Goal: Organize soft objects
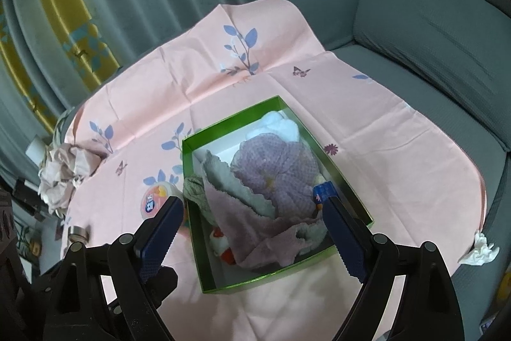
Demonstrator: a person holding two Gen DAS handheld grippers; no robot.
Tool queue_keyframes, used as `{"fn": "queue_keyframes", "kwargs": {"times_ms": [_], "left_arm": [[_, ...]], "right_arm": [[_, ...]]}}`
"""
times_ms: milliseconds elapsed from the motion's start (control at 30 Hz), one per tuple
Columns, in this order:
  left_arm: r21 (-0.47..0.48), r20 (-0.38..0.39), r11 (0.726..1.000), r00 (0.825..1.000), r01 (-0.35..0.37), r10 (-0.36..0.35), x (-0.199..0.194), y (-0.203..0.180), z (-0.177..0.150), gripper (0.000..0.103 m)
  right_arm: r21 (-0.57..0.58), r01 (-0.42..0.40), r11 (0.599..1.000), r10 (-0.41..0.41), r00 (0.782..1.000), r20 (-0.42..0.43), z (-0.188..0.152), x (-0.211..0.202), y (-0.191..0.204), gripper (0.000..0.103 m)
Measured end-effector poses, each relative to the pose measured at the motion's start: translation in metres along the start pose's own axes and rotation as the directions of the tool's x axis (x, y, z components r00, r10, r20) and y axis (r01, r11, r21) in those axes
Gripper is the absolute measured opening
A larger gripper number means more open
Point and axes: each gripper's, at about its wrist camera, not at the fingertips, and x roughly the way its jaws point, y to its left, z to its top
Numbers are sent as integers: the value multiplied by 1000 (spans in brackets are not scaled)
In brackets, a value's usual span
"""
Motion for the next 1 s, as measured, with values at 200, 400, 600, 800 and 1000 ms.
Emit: {"fn": "queue_keyframes", "kwargs": {"times_ms": [200, 400, 600, 800, 1000], "left_arm": [[-3, -7, 1000, 1000, 11, -11, 0, 0, -1, 102], [-3, -7, 1000, 1000, 12, -12, 0, -1, -2, 102], [-4, -16, 1000, 1000, 20, -20, 1, -1, -3, 102], [1, -22, 1000, 999, 29, -29, 2, -1, -5, 102], [-4, -28, 999, 999, 32, -32, 2, 0, -6, 102]], "right_arm": [[2, 7, 1000, -7, 1000, -8, -1, 2, 0, 89], [2, 14, 1000, -14, 1000, -12, -2, 4, -1, 89], [1, 10, 1000, -10, 1000, -14, -2, 4, -1, 89], [3, 17, 1000, -17, 1000, -16, -3, 4, -2, 89], [1, 18, 1000, -18, 1000, -16, -2, 4, -2, 89]]}}
